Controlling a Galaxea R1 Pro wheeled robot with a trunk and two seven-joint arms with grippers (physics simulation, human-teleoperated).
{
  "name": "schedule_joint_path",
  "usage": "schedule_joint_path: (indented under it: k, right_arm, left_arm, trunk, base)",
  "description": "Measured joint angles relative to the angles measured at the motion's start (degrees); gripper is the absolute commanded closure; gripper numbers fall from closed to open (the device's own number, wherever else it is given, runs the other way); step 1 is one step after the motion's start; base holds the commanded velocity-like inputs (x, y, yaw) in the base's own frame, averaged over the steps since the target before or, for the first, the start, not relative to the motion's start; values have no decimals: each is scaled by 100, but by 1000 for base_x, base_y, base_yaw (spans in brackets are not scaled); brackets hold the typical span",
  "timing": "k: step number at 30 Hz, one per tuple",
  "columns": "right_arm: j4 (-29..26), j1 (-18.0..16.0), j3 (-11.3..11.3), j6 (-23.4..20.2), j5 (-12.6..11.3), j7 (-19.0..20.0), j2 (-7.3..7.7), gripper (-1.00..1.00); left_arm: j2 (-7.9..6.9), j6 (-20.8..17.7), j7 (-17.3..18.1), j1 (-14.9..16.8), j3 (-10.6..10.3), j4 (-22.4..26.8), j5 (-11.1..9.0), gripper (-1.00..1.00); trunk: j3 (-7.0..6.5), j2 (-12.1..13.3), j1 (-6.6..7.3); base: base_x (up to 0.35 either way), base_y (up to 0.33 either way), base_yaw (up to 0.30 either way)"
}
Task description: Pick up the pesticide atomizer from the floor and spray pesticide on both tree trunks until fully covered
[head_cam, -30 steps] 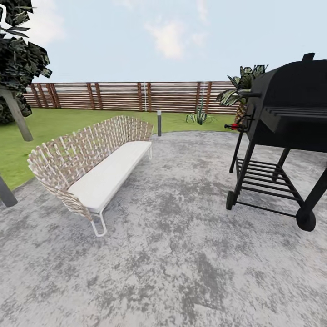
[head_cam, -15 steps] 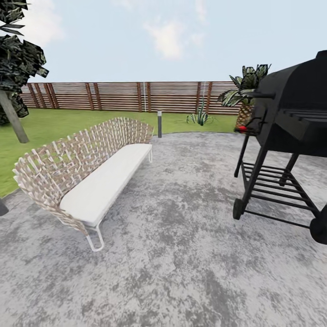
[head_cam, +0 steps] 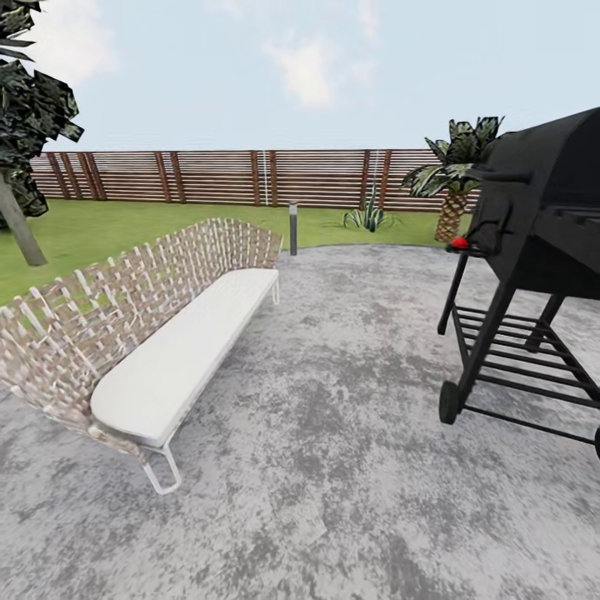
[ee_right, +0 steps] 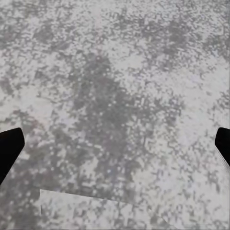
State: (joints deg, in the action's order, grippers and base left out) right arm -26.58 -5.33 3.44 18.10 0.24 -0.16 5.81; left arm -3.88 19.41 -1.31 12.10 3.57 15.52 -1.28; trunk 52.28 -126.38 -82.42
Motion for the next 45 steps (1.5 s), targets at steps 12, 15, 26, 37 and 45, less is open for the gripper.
schedule_joint_path:
  k: [12, 15, 26, 37, 45]
  right_arm:
    - [-1, 0, 0, 0, 0, 0, 0, -100]
    - [0, 0, 0, 0, 0, 0, 0, -100]
    - [-1, 3, 0, 0, 0, 0, 0, -100]
    - [-3, 0, 0, 0, 0, 0, 0, -100]
    - [-1, 1, 0, 0, 0, 0, 0, -100]
  left_arm:
    - [0, 0, 0, 0, 4, 0, 0, -100]
    - [0, 0, 0, 0, 4, 0, 0, -100]
    - [0, 0, 0, 0, 4, 0, 0, -100]
    - [-1, 0, 0, 0, 3, 0, 0, -100]
    - [0, 0, 0, 0, 4, 0, 2, -100]
  trunk:
    - [0, 0, 0]
    - [0, 0, 0]
    - [0, 0, 0]
    - [0, 0, 0]
    - [0, 0, 0]
  base:
    - [339, 0, 0]
    - [339, 0, 0]
    - [339, 0, 0]
    - [339, 0, 0]
    - [339, 0, 0]
